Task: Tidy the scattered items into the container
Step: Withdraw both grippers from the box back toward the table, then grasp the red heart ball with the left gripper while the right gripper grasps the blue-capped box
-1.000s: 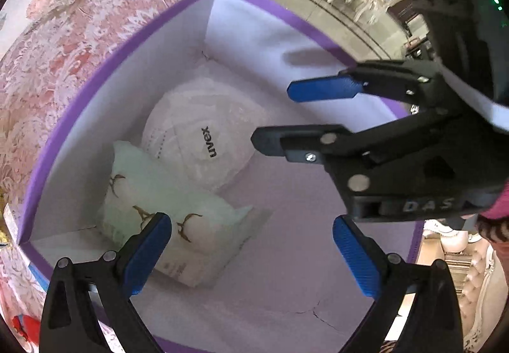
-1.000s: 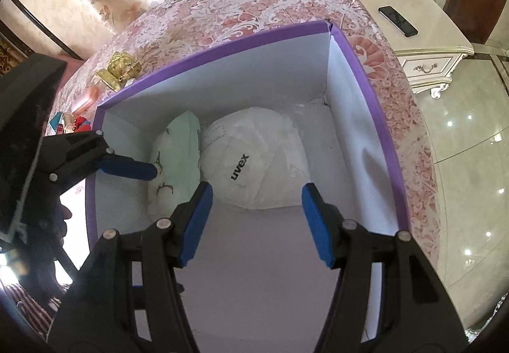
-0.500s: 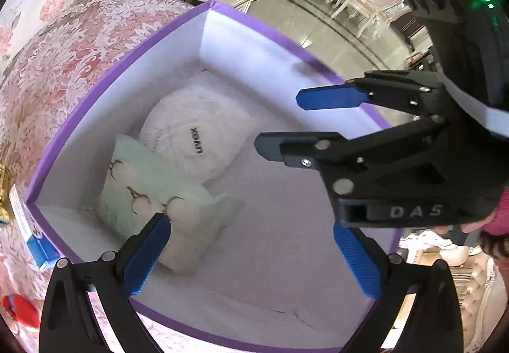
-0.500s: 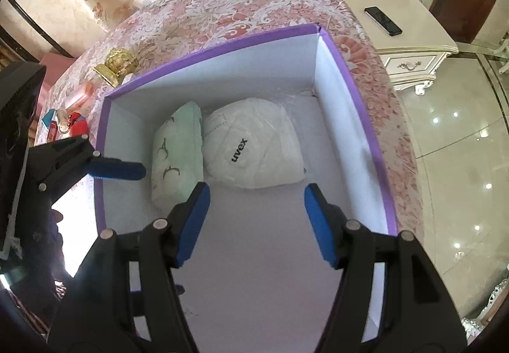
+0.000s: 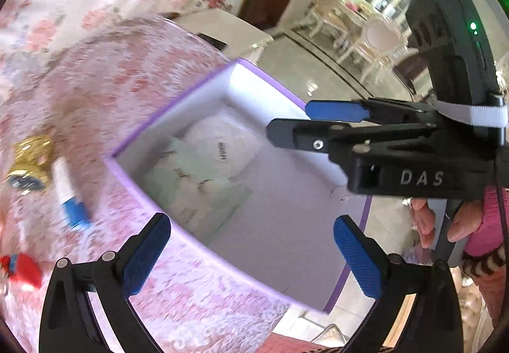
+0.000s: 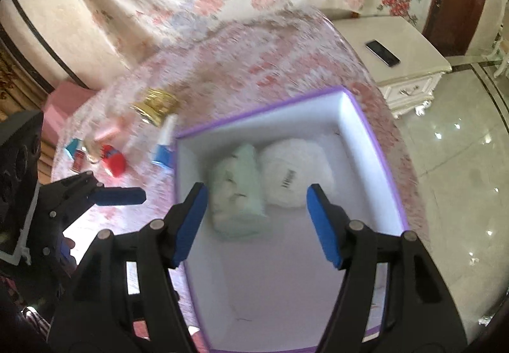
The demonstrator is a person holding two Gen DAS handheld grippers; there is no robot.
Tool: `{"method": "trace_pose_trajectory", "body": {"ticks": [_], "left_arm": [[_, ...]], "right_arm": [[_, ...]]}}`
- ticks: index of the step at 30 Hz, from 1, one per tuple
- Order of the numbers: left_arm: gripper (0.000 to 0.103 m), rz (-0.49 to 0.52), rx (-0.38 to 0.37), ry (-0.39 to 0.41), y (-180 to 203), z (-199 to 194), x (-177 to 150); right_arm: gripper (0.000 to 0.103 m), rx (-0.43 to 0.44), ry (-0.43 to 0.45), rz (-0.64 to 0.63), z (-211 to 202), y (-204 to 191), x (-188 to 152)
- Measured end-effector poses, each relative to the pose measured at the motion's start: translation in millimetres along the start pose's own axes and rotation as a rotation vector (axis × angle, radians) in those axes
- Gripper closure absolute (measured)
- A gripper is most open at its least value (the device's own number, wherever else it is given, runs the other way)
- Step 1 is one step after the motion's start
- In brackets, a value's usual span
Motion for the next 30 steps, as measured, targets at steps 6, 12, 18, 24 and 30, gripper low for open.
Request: {"method": "trace_pose_trajectory", "body": {"ticks": [6,12,18,24,30], "left_arm": [[0.0,-0.104,0.093,0.034,-65.2,-36.4,-36.8],[0.0,-0.224,0.186,0.027,-145.5,-53.0,-71.4],[0.0,-0.296,0.262,0.034,-215.5,-66.1,-80.6],[0.0,-0.393,0.266,0.071,-279.0,-71.9,-86.7],[0.0,-0.41,0.239,0.068,-315.6,-49.4,-84.0]], "right_arm": [[0.035,0.054,0.02,-0.028,11.7,-63.4,15.5],[0.035,0.093,0.001,-0.073,38.4,-133.9,29.7],[0.035,0.101,-0.043,-0.108,75.9,-186.6,40.8],[0.035,0.022,-0.114,-0.164,129.1,-221.3,37.2],[0.035,-0.037,-0.188,-0.108,162.9,-217.8,27.1]]}}
Point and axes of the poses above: each gripper's, at about its wrist camera, not at the fingertips, and z roughly the way its jaws point, y to its right, x to its top, the point moved 1 cm from there along z, roughly the way its jaws point, and after that the axes turned 7 degrees about -z, right-handed, at the moved point
